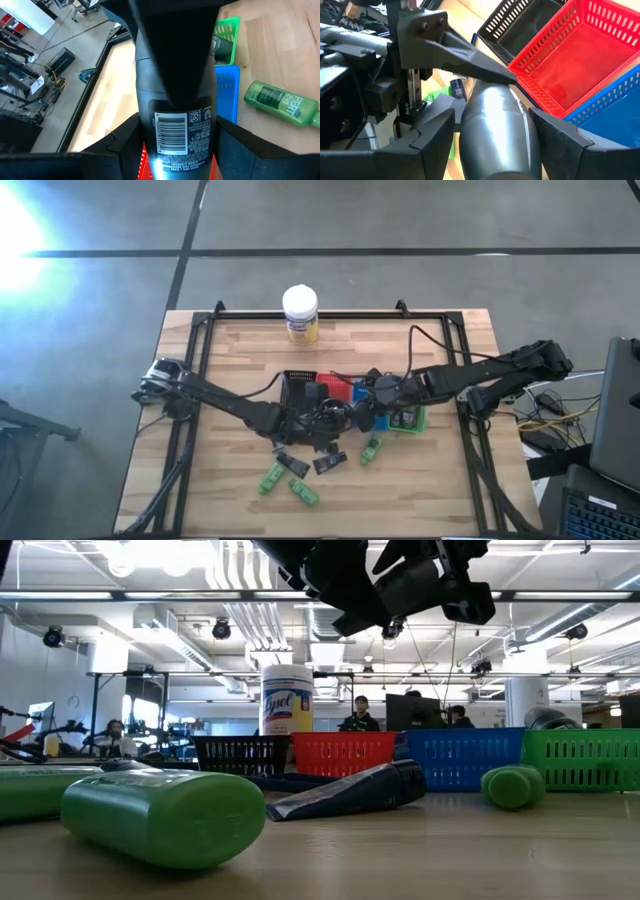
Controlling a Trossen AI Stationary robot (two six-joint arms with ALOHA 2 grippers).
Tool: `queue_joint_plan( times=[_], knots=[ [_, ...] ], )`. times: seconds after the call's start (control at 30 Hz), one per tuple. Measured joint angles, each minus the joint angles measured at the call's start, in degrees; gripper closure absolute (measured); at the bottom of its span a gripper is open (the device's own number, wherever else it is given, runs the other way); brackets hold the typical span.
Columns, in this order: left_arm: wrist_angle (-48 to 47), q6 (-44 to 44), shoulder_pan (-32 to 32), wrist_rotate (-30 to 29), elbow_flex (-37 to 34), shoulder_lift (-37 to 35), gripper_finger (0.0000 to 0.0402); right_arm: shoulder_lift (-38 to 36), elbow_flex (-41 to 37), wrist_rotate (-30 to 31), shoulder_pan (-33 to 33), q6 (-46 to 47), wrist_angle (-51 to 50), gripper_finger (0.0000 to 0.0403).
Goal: Pick & Place Travel size toiletries
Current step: Put the gray deodorant into the green bin
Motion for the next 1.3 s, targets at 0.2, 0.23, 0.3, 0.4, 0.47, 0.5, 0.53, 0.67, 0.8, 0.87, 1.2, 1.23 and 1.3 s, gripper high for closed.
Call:
queue_joint_plan(
  times=[0.2, 0.23, 0.3, 0.4, 0.47, 0.5, 0.53, 0.67, 0.8, 0.87, 1.2, 1.23, 1.3],
  knots=[
    [0.0, -0.1, 0.3, -0.5, 0.0, 0.0, 0.02, 0.0, -0.6, -0.5, -0.4, 1.7, 0.0, 0.0141],
    [0.0, -0.1, 0.3, -0.5, 0.0, 0.0, 0.02, 0.0, -0.7, -0.4, -0.4, 1.6, 0.0, 0.014],
    [0.0, -0.1, 0.4, -0.5, -0.1, 0.0, 0.02, 0.0, -0.8, -0.2, -0.4, 1.8, 0.0, 0.0139],
    [0.0, -0.1, 0.4, -0.5, -0.4, 0.0, 0.02, 0.0, -0.8, 0.0, -0.4, 2.0, 0.0, 0.0154],
    [0.0, -0.1, 0.4, -0.4, -0.4, 0.0, 0.02, 0.0, -0.9, 0.0, -0.4, 2.1, -0.2, 0.0172],
    [0.0, -0.1, 0.4, -0.2, -0.4, 0.0, 0.02, 0.0, -0.9, 0.0, -0.5, 2.1, -0.2, 0.0183],
    [0.0, -0.1, 0.4, -0.2, -0.4, 0.0, 0.02, 0.0, -0.9, 0.0, -0.7, 2.1, -0.2, 0.0193],
    [0.0, -0.1, 0.5, 0.3, -0.4, 0.1, 0.0199, 0.0, -1.5, 0.0, -1.0, 2.9, 0.0, 0.0211],
    [0.0, -0.1, 0.4, 0.4, -0.4, 0.1, 0.0183, 0.0, -2.0, 0.2, -1.0, 2.9, 0.3, 0.021],
    [0.0, 0.0, 0.4, 0.4, -0.5, 0.2, 0.0177, 0.0, -2.1, 0.2, -1.0, 2.8, 0.4, 0.0211],
    [-3.4, -2.3, 0.3, 0.4, -0.5, 0.2, 0.017, -0.8, -1.6, 7.1, -1.0, 1.5, -12.1, 0.0211],
    [-3.9, -2.4, 0.3, 0.4, -0.5, 0.2, 0.0169, -1.2, -1.6, 7.8, -1.0, 1.5, -14.5, 0.0211],
    [-4.7, -2.5, 0.3, 0.3, -0.5, 0.1, 0.0169, -2.3, -1.6, 9.5, -1.0, 1.6, -18.3, 0.0211]
  ],
)
